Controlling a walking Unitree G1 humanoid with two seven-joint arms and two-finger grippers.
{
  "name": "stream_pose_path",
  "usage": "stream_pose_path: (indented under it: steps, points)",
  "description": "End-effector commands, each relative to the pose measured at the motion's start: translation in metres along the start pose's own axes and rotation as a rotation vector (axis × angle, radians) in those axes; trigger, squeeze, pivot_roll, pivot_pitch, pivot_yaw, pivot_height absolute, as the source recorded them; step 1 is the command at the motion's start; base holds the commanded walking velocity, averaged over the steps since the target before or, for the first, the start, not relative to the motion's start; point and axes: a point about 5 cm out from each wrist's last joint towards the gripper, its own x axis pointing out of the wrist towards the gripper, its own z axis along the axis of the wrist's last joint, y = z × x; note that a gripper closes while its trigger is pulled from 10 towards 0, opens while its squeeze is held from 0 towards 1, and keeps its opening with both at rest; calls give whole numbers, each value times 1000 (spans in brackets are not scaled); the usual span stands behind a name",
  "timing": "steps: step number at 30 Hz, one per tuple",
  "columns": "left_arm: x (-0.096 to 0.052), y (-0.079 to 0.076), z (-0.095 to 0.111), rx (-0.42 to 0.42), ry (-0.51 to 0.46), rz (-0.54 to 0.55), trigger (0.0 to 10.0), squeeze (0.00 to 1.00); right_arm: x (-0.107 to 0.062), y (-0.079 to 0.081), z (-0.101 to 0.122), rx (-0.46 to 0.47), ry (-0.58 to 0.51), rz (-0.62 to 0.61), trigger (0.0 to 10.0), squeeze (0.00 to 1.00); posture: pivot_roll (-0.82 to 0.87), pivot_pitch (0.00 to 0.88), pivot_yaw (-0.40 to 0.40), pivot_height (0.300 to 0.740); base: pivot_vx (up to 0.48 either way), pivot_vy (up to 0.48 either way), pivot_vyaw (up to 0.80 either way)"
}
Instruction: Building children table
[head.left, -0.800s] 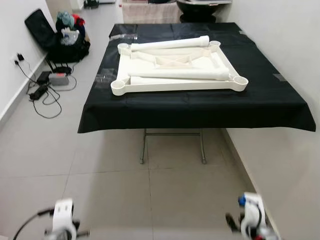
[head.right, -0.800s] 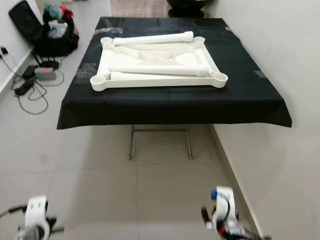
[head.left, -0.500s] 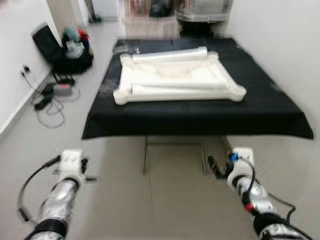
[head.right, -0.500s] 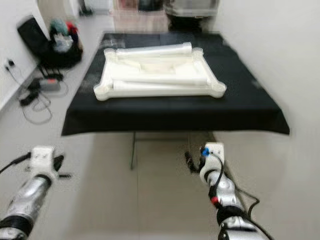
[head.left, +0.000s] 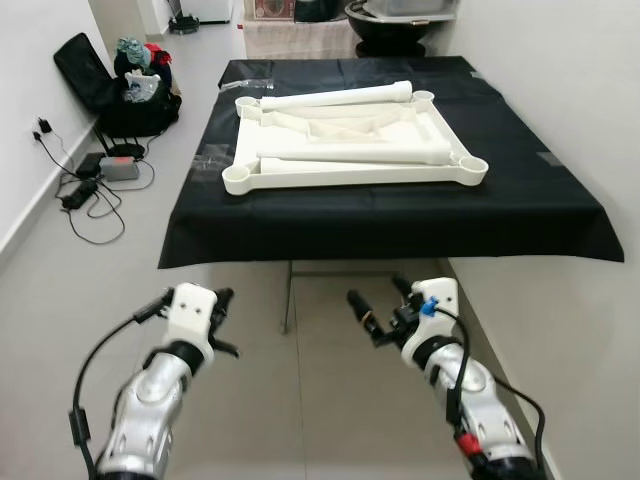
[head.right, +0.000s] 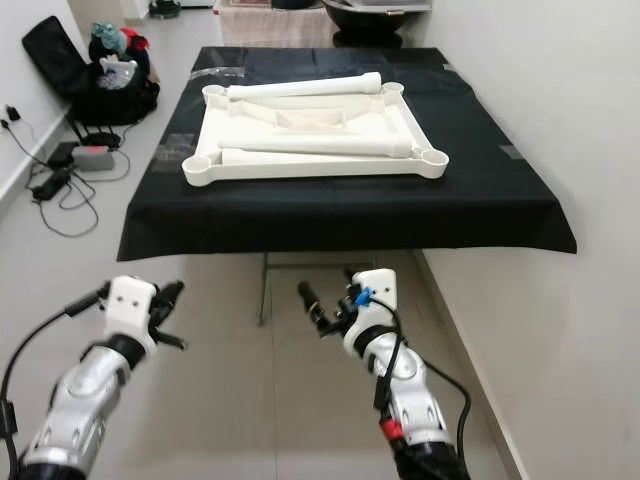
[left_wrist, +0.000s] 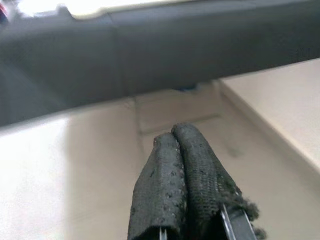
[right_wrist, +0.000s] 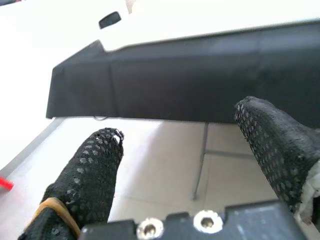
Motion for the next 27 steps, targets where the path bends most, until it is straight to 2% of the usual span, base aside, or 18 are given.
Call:
stream_pose_path:
  steps: [1, 9, 10, 12, 15, 16, 18, 20, 22, 26, 27]
  points:
    - [-1, -10, 5, -57, 9, -35, 10000, 0, -2, -3, 5, -3, 10, -16, 10000, 0, -172, 0, 6, 740, 0, 0, 0]
    - [8, -2, 21, -29, -8, 30, 10000, 0, 0, -3, 14, 27, 2, -26, 10000, 0, -196, 0, 32, 740, 0, 0, 0]
    - [8, -4, 23, -33, -6, 33, 10000, 0, -1, 1, 13, -10, 2, -8, 10000, 0, -226, 0, 46, 740, 0, 0, 0]
    - [8, -13, 20, -72, 3, -23, 10000, 0, -3, 8, 10, -61, 12, 20, 10000, 0, -228, 0, 47, 740, 0, 0, 0]
    - [8, -13, 20, -72, 3, -23, 10000, 0, -3, 8, 10, -61, 12, 20, 10000, 0, -228, 0, 47, 740, 0, 0, 0]
    - [5, -17, 25, -72, -9, -72, 10000, 0, -4, 12, 9, -57, 23, 24, 10000, 0, -226, 0, 58, 740, 0, 0, 0]
    - [2, -20, 27, -82, -12, -96, 10000, 0, -4, 12, 8, -29, 30, 18, 10000, 0, -224, 0, 56, 740, 0, 0, 0]
    - [0, -24, 32, -156, -23, -154, 10000, 0, -3, 12, 8, 36, 36, 11, 10000, 0, -226, 0, 59, 740, 0, 0, 0]
    - [0, -29, 39, -253, -44, -209, 10000, 0, -1, 16, 12, 46, 26, 25, 10000, 0, -223, 0, 63, 740, 0, 0, 0]
    - [1, -37, 39, -257, -53, -238, 10000, 0, 1, 17, 11, 37, 28, 30, 10000, 0, -213, 0, 67, 740, 0, 0, 0]
    - [5, -37, 36, -244, -50, -230, 10000, 0, 2, 15, 10, 52, 32, 23, 10000, 0, -207, 0, 65, 740, 0, 0, 0]
